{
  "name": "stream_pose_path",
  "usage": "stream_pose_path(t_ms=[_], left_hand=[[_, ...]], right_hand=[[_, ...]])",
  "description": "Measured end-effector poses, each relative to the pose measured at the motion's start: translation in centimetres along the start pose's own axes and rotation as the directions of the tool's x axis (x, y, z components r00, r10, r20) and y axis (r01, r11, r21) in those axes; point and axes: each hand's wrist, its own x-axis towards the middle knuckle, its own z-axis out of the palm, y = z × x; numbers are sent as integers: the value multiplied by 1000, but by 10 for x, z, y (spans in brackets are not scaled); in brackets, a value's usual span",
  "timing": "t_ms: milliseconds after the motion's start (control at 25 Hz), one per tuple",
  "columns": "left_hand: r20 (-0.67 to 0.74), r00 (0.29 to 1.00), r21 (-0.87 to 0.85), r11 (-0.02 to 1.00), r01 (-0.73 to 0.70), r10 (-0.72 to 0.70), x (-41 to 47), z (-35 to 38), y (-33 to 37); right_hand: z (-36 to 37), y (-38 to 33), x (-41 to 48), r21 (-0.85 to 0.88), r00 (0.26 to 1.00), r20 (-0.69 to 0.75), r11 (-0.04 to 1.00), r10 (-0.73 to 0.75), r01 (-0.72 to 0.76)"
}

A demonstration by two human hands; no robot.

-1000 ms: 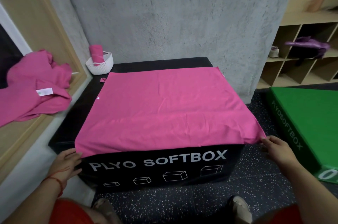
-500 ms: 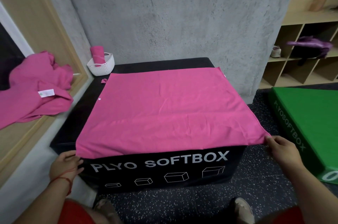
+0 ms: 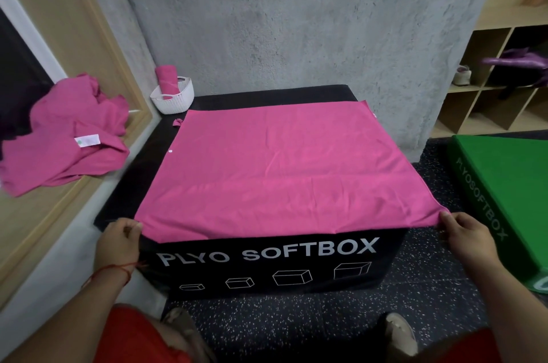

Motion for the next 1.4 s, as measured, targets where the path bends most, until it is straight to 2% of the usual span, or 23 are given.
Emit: stream_pose_path(t_ms=[80, 160, 360, 600, 680, 840, 960, 1080, 1200, 1320, 1400], left_hand=[[-48, 998, 16, 999, -49, 50, 3, -4, 9], [-79, 996, -39, 998, -39, 36, 3, -8, 17], [-141, 984, -300, 952, 65, -112, 3, -19, 33], [10, 987, -333, 930, 155, -161, 17, -15, 14], [118, 972, -404, 884, 235, -205, 19, -9, 11], [284, 918, -439, 814, 380, -276, 21, 2, 7], [397, 846, -425, 746, 513, -356, 17, 1, 13], [463, 801, -326, 767, 553, -381, 14, 1, 2], [430, 831, -309, 808, 502, -352, 14, -4, -9], [338, 880, -466, 754, 463, -332, 22, -15, -12], [295, 897, -507, 742, 439, -329, 28, -19, -12]], right_hand=[[-1, -1, -2, 16, 1000, 6, 1000, -8, 8], [-1, -3, -4, 35, 1000, -4, 999, -12, 12], [-1, -5, -6, 112, 1000, -13, 994, 3, -2], [1, -8, -5, 85, 1000, -6, 996, 21, -21], [2, -9, -5, 78, 1000, 2, 997, 18, -18], [5, -10, -5, 54, 1000, 16, 998, 15, -16], [8, -9, -2, 58, 1000, 5, 998, 10, -10], [8, -6, 3, 36, 1000, -15, 999, 17, -17], [4, -1, 11, -36, 999, -21, 999, 36, -37], [-4, -13, 15, -100, 999, -52, 995, 7, -12], [-11, -24, 16, -178, 999, -46, 984, -20, 11]])
